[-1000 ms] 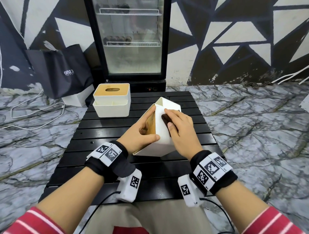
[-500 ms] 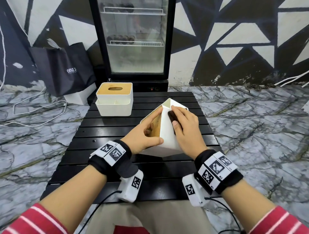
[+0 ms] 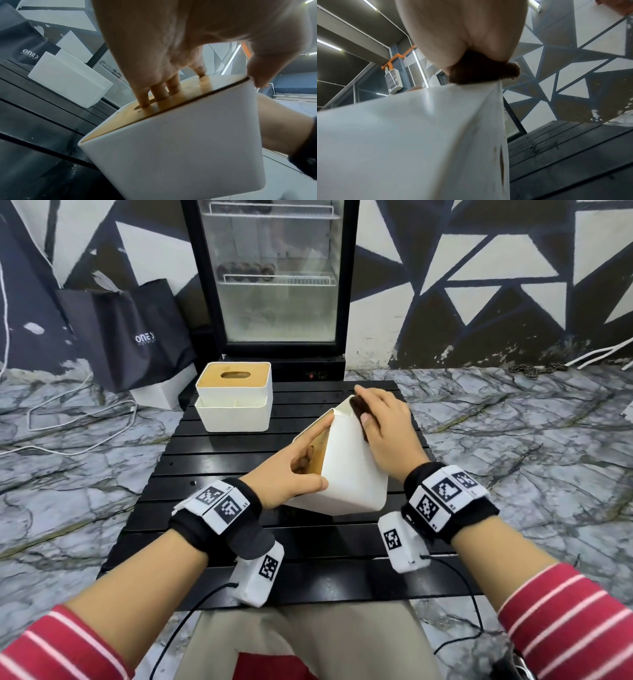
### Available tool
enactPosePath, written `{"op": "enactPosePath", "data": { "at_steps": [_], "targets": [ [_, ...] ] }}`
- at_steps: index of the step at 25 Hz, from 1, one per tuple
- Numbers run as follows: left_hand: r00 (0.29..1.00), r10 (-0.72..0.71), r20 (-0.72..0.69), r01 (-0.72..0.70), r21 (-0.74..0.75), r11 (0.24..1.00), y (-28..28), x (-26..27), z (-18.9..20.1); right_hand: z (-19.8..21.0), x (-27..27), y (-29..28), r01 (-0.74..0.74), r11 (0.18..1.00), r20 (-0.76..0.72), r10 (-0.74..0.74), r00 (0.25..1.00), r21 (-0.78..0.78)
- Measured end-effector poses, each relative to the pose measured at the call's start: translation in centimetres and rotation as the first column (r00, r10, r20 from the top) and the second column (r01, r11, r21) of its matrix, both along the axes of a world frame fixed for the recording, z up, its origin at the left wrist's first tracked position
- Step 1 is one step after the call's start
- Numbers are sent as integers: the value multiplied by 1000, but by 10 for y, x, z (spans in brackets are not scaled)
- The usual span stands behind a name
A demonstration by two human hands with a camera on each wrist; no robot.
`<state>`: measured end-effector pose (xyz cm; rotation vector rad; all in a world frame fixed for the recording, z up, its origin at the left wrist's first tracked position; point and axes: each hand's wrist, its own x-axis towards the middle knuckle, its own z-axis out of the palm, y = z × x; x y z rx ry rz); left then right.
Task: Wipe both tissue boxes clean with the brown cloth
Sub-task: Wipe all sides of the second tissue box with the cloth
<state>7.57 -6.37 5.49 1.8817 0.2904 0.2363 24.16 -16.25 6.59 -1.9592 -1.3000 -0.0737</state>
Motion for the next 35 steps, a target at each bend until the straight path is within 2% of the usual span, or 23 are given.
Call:
{"op": "enactPosePath", "data": {
  "at_steps": [3, 6, 8, 10, 13, 16, 21, 25, 30, 35],
  "targets": [
    [999, -35, -32, 35, -5, 999, 10, -8, 0, 12, 16, 0, -27, 991, -54, 20, 998, -131],
    [997, -58, -57, 60, 33, 998, 21, -16, 2, 24, 21, -12, -121, 979, -203, 87, 975, -165],
    [995, -37, -98, 48, 107, 993, 27, -21, 5, 28, 16, -21, -151, 978, -264, 110, 958, -141],
    [990, 45, -133, -12, 238, 971, 30, -26, 9, 30, 7, -26, -150, 982, -257, 116, 959, -116],
    [975, 208, -74, -156, 438, 886, 23, -26, 17, 32, -10, -28, -154, 987, -226, 140, 964, -42],
    [924, 379, -56, -272, 600, 753, 4, -16, 21, 31, -25, -27, -167, 986, -181, 163, 970, -4],
    [884, 460, -88, -286, 676, 679, -9, -7, 22, 29, -47, -20, -261, 965, -163, 263, 951, 36],
    [888, 449, -102, -288, 637, 715, -1, -8, 23, 31, -45, -20, -271, 962, -253, 273, 928, 45],
    [921, 384, -61, -303, 505, 808, 9, -20, 13, 34, -13, -35, -99, 995, -350, 99, 932, 19],
    [947, 311, -82, -252, 410, 877, 14, -31, 2, 31, 8, -48, -5, 1000, -431, 13, 902, 19]
  ]
}}
